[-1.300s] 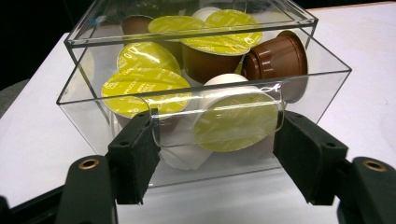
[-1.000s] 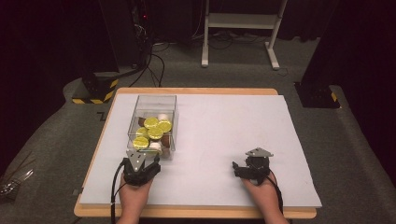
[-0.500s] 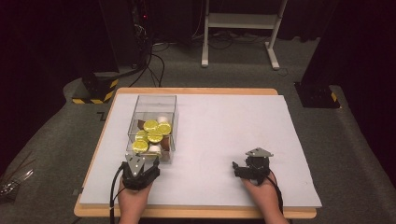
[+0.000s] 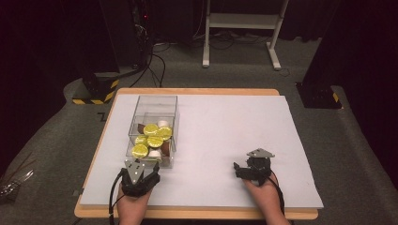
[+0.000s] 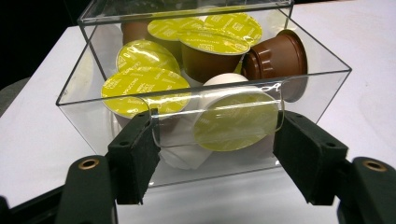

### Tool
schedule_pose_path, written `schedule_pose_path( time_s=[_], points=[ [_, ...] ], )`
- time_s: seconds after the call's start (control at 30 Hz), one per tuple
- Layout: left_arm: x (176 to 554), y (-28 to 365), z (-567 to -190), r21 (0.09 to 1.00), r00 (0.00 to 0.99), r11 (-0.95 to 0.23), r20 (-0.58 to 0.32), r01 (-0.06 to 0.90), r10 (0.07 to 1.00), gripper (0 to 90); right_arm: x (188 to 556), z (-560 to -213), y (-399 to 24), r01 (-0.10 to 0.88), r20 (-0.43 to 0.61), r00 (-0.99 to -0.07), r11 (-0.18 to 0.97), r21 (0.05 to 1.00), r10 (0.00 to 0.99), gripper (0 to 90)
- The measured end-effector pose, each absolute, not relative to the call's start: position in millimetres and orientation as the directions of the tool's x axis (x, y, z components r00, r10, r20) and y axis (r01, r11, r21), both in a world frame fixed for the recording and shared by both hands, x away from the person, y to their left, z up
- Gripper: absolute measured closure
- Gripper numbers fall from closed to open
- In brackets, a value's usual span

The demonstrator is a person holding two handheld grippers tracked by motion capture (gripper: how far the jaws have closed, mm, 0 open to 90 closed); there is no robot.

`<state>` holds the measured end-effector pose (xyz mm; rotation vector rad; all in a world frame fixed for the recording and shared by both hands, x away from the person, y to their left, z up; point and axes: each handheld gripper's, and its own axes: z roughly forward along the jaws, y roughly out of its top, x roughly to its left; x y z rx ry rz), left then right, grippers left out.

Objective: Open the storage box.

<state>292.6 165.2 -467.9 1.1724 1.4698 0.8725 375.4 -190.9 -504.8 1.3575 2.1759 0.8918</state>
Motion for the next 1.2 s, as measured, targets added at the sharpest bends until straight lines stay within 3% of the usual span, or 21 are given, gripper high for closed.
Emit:
schedule_pose_path(
  time_s=[0.5, 0.6, 0.73, 1.2],
  points=[
    [288.1, 169.1, -469.7, 0.934, 0.013, 0.278, -0.288, 0.226, 0.958, 31.6, 375.3, -504.7, -191.0, 0.630, -0.019, -0.435, 0.319, 0.708, 0.900, 14.5],
    [287.2, 173.5, -467.0, 0.928, 0.024, 0.292, -0.305, 0.233, 0.952, 24.6, 375.2, -504.6, -191.0, 0.630, -0.018, -0.434, 0.318, 0.708, 0.901, 14.6],
    [282.5, 181.3, -459.8, 0.928, 0.038, 0.299, -0.315, 0.224, 0.948, 24.4, 375.3, -504.7, -191.0, 0.630, -0.017, -0.434, 0.317, 0.709, 0.901, 14.6],
    [286.1, 200.5, -438.1, 0.939, 0.057, 0.304, -0.316, 0.158, 0.947, 40.9, 375.3, -504.7, -191.1, 0.630, -0.018, -0.435, 0.318, 0.709, 0.900, 14.6]
  ],
)
